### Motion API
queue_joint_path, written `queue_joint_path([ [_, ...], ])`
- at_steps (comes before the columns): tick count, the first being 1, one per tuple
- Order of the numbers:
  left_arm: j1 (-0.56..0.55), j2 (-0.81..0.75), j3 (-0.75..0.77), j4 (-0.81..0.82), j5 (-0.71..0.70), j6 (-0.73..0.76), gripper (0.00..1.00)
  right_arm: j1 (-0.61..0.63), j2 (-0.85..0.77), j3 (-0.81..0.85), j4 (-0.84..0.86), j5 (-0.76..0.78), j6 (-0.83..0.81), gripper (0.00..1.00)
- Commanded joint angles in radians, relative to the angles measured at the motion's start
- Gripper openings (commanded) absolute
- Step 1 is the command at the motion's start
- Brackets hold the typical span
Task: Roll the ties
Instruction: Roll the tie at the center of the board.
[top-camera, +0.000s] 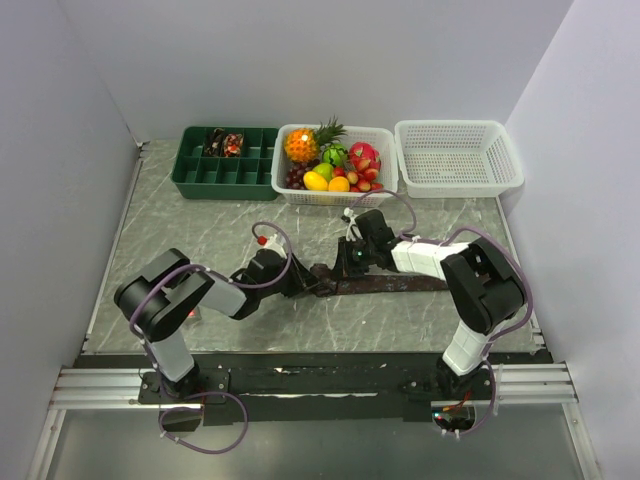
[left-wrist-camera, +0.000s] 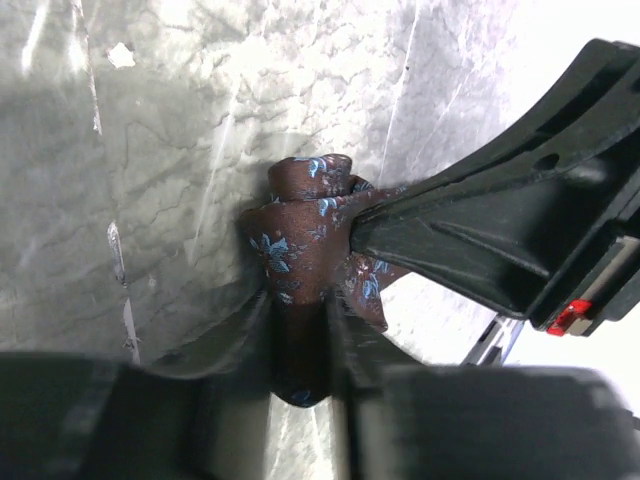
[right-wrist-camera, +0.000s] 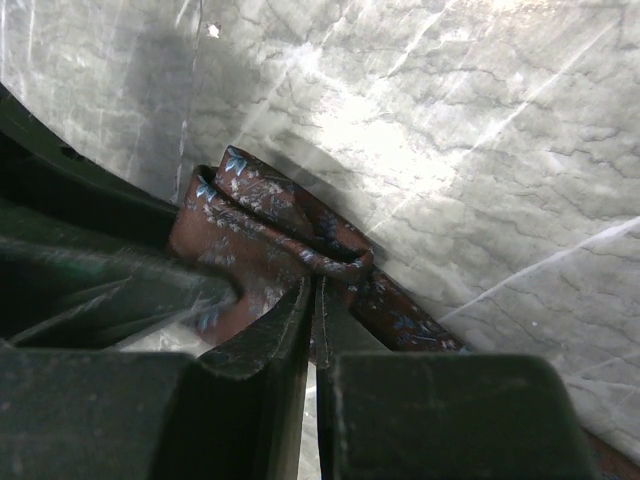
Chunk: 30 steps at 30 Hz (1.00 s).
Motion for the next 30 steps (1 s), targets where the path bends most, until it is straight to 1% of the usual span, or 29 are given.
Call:
queue_joint_path([
  [1, -0.002, 0.018, -0.005, 0.073, 0.007, 0.005, 0.16, 0.005, -0.03, -0.019, 0.0, 0.02, -0.002, 0.12],
  [5, -0.004, -0.026, 0.024, -0.04, -0.028, 0.067, 0.05, 0.006, -0.052, -0.02, 0.011, 0.024, 0.004, 0.12],
  [6, -0.005, -0.039, 0.032, -0.104, -0.04, 0.082, 0.04, 0.006, -0.055, -0.019, 0.009, 0.03, 0.004, 0.12],
  [7, -0.005, -0.063, 0.045, -0.132, -0.063, 0.094, 0.01, 0.006, -0.065, -0.017, 0.008, 0.032, 0.004, 0.12],
  [10, -0.004, -0.106, 0.08, -0.262, -0.103, 0.151, 0.01, 0.006, -0.082, -0.009, -0.003, 0.041, 0.001, 0.12],
  [13, -0.005, -0.141, 0.108, -0.351, -0.135, 0.196, 0.01, 0.006, -0.085, -0.005, -0.006, 0.038, 0.002, 0.12],
  [19, -0.015, -0.171, 0.148, -0.444, -0.157, 0.24, 0.01, 0.014, -0.066, 0.003, -0.009, 0.047, 0.001, 0.12],
  [20, -0.021, -0.169, 0.156, -0.47, -0.189, 0.246, 0.01, 0.018, -0.062, 0.001, -0.008, 0.049, 0.004, 0.12],
  [27, -0.062, -0.151, 0.24, -0.574, -0.257, 0.272, 0.01, 0.046, -0.018, 0.027, 0.002, 0.05, 0.018, 0.12],
  [30, -0.065, -0.155, 0.24, -0.577, -0.27, 0.272, 0.01, 0.058, 0.011, 0.053, -0.021, 0.07, 0.013, 0.12],
])
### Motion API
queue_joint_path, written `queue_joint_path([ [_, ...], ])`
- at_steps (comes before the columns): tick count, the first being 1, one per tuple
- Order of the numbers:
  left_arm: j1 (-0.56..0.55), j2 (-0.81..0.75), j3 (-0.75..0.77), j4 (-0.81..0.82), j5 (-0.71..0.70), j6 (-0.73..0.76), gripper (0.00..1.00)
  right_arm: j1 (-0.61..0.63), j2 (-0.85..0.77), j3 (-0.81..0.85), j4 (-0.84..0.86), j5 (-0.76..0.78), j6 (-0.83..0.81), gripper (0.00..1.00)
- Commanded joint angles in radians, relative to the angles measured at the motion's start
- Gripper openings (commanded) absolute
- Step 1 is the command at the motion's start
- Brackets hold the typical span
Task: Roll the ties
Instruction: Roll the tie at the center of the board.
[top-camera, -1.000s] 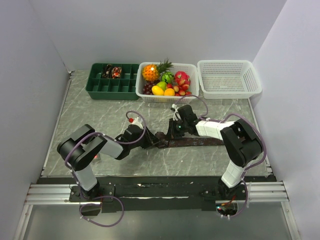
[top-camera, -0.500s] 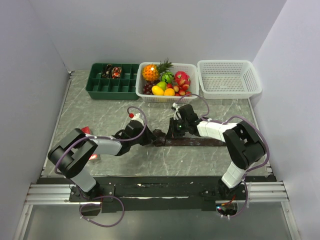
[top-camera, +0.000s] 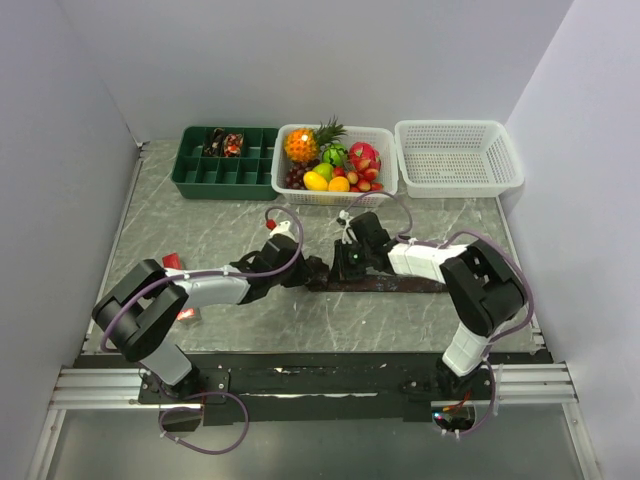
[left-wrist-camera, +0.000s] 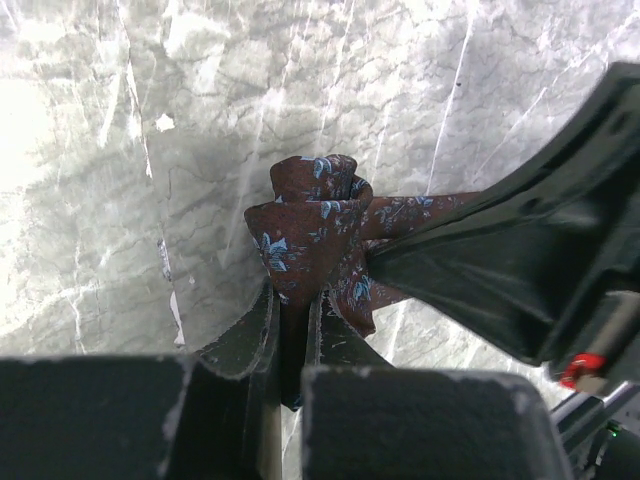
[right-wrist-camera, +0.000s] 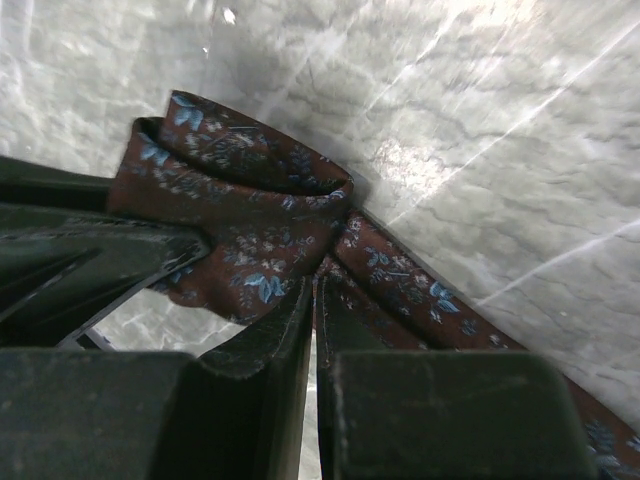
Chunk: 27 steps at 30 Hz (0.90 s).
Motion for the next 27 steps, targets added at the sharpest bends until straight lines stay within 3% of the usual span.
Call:
queue_joint_path([
  [1, -0.012, -0.017, 0.032, -0.04, -0.053, 0.032, 0.01, 0.019, 0.036, 0.056, -0.006, 0.031, 0.004, 0.12],
  [11, -0.051, -0.017, 0.081, -0.069, -0.073, 0.077, 0.09, 0.042, 0.078, 0.084, 0.0, 0.038, 0.014, 0.12],
  [19, -0.083, -0.022, 0.107, -0.074, -0.087, 0.081, 0.34, 0.052, 0.101, 0.101, 0.0, 0.035, 0.019, 0.12],
  [27, -0.084, -0.075, 0.091, -0.064, -0.087, 0.06, 0.45, 0.053, 0.101, 0.098, 0.023, 0.023, 0.03, 0.12],
])
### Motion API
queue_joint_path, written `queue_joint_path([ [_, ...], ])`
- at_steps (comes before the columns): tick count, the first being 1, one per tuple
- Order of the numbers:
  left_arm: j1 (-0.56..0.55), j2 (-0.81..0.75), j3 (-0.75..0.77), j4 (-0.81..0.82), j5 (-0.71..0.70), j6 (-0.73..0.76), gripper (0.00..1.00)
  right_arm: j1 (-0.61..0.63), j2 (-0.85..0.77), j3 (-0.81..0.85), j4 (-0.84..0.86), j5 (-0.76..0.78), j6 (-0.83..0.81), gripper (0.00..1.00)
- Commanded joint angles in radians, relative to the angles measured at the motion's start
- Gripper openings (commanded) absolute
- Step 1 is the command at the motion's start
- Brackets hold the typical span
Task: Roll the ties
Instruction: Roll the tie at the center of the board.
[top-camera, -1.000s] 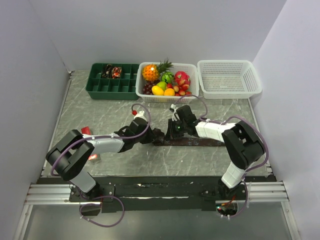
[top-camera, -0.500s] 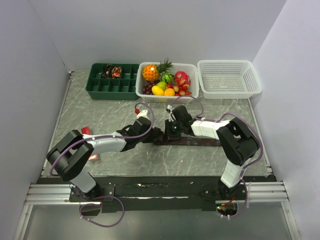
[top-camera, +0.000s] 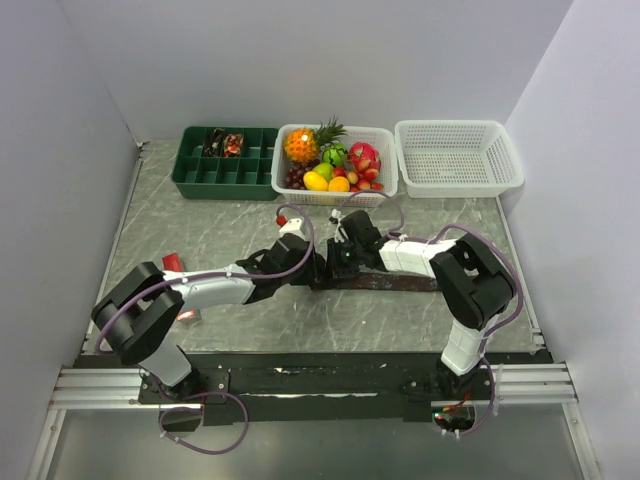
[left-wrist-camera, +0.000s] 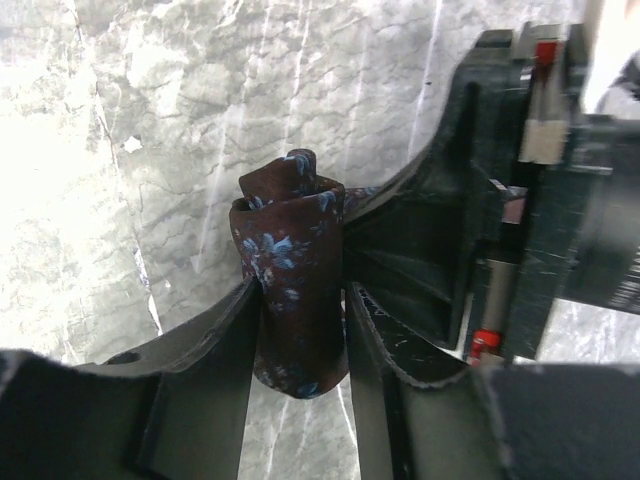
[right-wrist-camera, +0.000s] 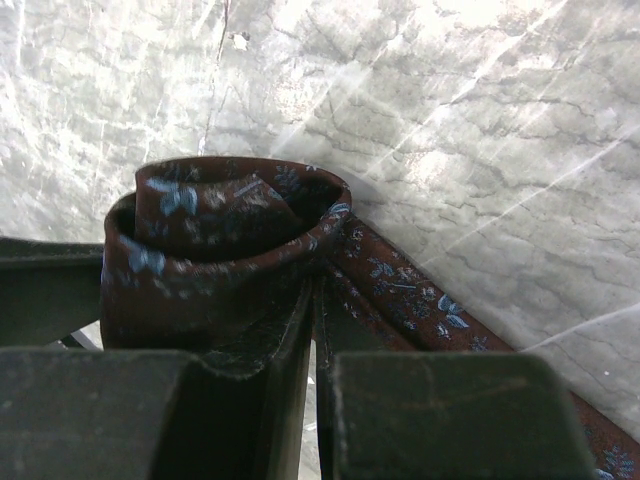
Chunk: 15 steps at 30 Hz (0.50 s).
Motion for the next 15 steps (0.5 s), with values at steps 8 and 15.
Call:
queue_joint_path([
  [8, -0.01, -0.116, -0.054, 0.125, 0.037, -0.048, 0.44, 0.015, 0.017, -0.011, 0.127, -0.05, 0.044, 0.12],
  [15, -0.01, -0.107, -0.102, 0.201, 0.067, -0.081, 0.4, 0.013, 0.027, -0.021, 0.129, -0.052, 0.052, 0.12],
])
